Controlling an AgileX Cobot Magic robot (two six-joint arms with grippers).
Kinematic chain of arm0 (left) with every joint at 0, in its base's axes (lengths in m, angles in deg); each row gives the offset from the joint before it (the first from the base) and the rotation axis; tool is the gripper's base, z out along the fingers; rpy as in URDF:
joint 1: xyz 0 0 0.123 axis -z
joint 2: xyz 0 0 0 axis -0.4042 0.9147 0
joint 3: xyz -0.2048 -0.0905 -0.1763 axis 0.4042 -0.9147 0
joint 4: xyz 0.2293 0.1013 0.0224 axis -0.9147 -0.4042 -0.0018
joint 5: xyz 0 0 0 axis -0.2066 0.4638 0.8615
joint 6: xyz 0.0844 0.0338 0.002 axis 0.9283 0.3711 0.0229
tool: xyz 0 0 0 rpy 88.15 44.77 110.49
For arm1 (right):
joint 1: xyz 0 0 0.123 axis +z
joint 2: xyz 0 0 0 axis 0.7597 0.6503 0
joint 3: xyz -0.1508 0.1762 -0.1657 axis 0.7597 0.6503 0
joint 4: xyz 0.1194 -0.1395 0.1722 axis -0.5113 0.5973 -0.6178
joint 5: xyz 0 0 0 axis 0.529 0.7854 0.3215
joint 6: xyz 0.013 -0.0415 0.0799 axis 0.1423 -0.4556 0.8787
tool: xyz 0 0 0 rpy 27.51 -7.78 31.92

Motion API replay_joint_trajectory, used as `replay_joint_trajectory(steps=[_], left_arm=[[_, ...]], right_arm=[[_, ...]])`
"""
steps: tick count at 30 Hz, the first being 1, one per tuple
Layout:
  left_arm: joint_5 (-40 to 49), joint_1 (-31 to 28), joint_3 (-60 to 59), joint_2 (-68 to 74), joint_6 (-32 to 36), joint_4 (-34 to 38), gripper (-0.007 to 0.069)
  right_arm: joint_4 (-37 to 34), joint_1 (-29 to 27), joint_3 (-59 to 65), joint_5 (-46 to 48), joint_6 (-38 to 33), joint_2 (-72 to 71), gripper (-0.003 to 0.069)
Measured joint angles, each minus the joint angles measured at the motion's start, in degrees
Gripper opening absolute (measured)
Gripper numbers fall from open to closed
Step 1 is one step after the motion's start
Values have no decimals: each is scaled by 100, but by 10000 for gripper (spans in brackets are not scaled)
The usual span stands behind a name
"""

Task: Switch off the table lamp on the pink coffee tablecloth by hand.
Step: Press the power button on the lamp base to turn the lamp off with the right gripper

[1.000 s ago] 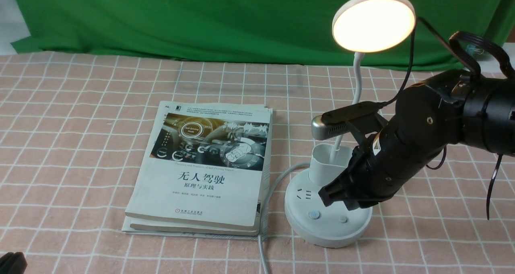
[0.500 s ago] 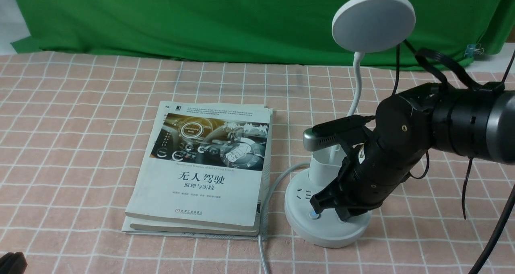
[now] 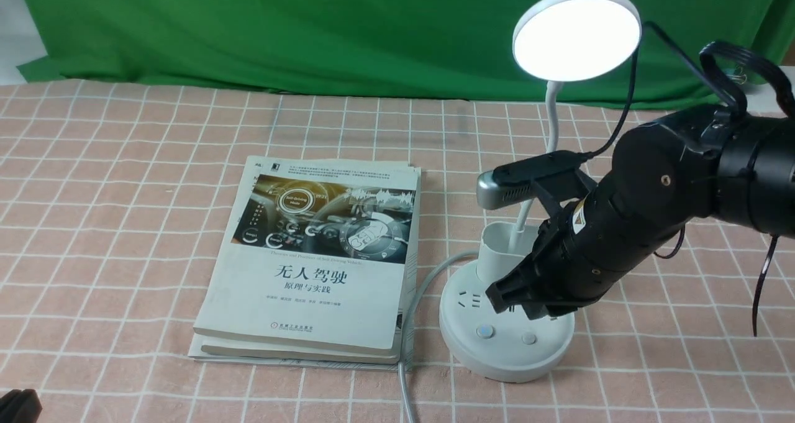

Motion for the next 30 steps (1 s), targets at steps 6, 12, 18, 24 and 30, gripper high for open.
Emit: replay_joint_trajectory(steps=[6, 12, 18, 24, 30], left_arm=[[0, 0, 0, 0, 0, 0, 6], [0, 0, 0, 0, 0, 0, 6], [0, 0, 0, 0, 0, 0, 6], [0, 0, 0, 0, 0, 0, 6], [0, 0, 0, 0, 0, 0, 6]], right_arm=[[-63, 0, 0, 0, -35, 468, 42], [-82, 0, -41, 23, -131, 590, 43], [-102, 0, -5, 35, -143, 432, 43], [-108, 0, -1, 40, -143, 37, 43], [-114, 0, -1, 40, -148, 78, 43]])
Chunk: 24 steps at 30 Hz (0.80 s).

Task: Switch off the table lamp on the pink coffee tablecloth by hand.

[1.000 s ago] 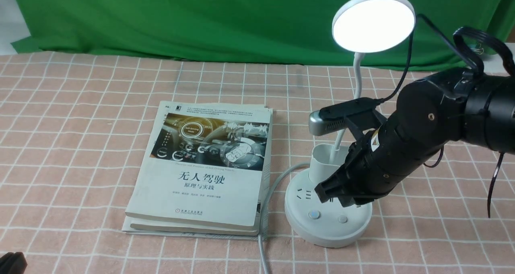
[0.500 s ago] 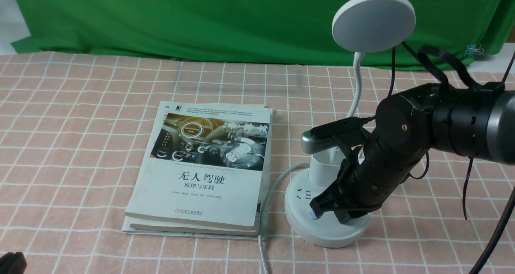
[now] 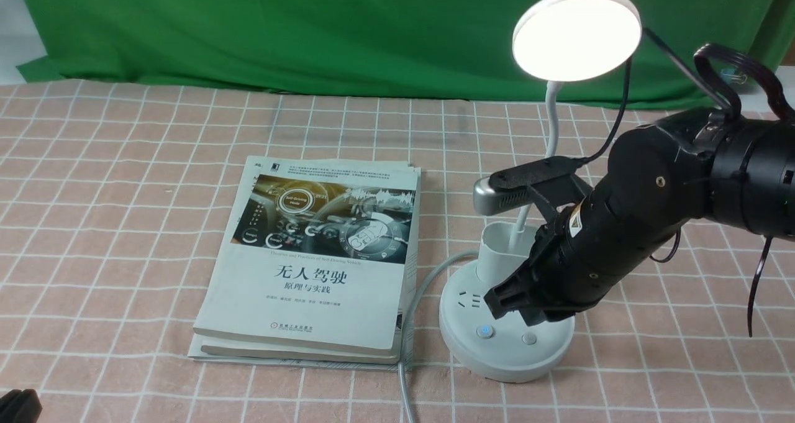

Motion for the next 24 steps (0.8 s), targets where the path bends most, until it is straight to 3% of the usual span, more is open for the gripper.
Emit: replay_joint_trajectory(steps=[14, 24], left_arm=[[0, 0, 0, 0, 0, 0, 6], [0, 0, 0, 0, 0, 0, 6]], right_arm=[[-14, 0, -39, 42, -41, 501, 43], [8, 0, 33, 440, -140, -573, 43]])
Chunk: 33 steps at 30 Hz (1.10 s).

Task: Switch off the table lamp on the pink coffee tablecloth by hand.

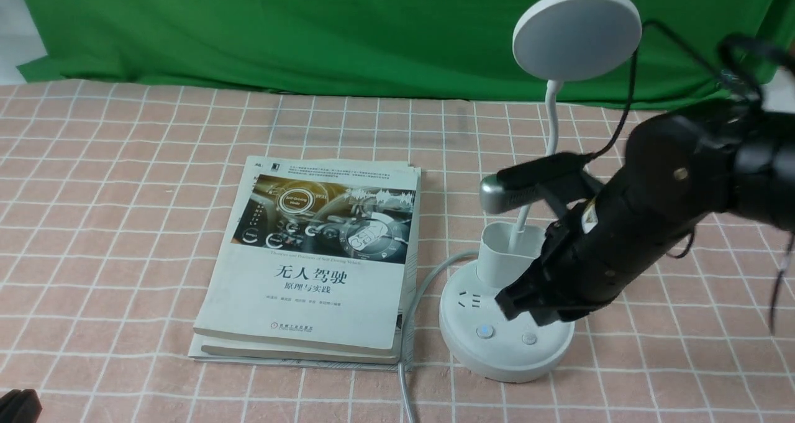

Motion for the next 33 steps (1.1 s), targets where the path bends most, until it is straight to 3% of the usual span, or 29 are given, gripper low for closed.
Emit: replay_joint_trajectory(steps=[12, 21, 27, 33], left_arm=[[0, 0, 0, 0, 0, 0, 6], [0, 0, 0, 0, 0, 0, 6], [0, 0, 0, 0, 0, 0, 6], [0, 0, 0, 0, 0, 0, 6]], right_arm=[[124, 0, 1216, 373, -162, -2330, 46], [125, 0, 1233, 52, -166, -3193, 64], [444, -13, 1342, -130, -171, -3550, 35], [522, -694, 2557, -1098, -289, -4618, 36]])
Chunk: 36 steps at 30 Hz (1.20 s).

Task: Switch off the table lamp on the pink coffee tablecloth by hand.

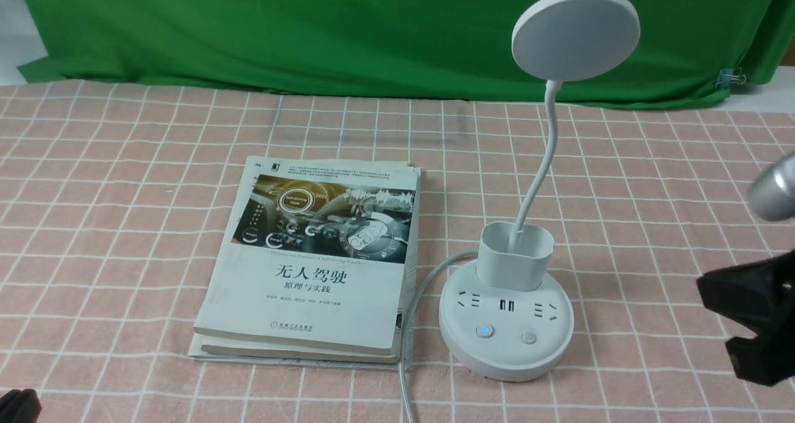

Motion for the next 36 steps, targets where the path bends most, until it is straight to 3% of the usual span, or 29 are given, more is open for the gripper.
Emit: replay_joint_trajectory(steps=[7, 12, 22, 36], left_arm=[[0, 0, 0, 0, 0, 0, 6], [0, 0, 0, 0, 0, 0, 6], [0, 0, 0, 0, 0, 0, 6], [0, 0, 0, 0, 0, 0, 6]], right_arm=[[12, -1384, 2638, -1672, -21, -2376, 36], [16, -1963, 3881, -1922, -21, -4101, 36], [35, -2001, 3969, -1617, -485, -4644, 36], [35, -2001, 3969, -1616, -484, -4644, 43]])
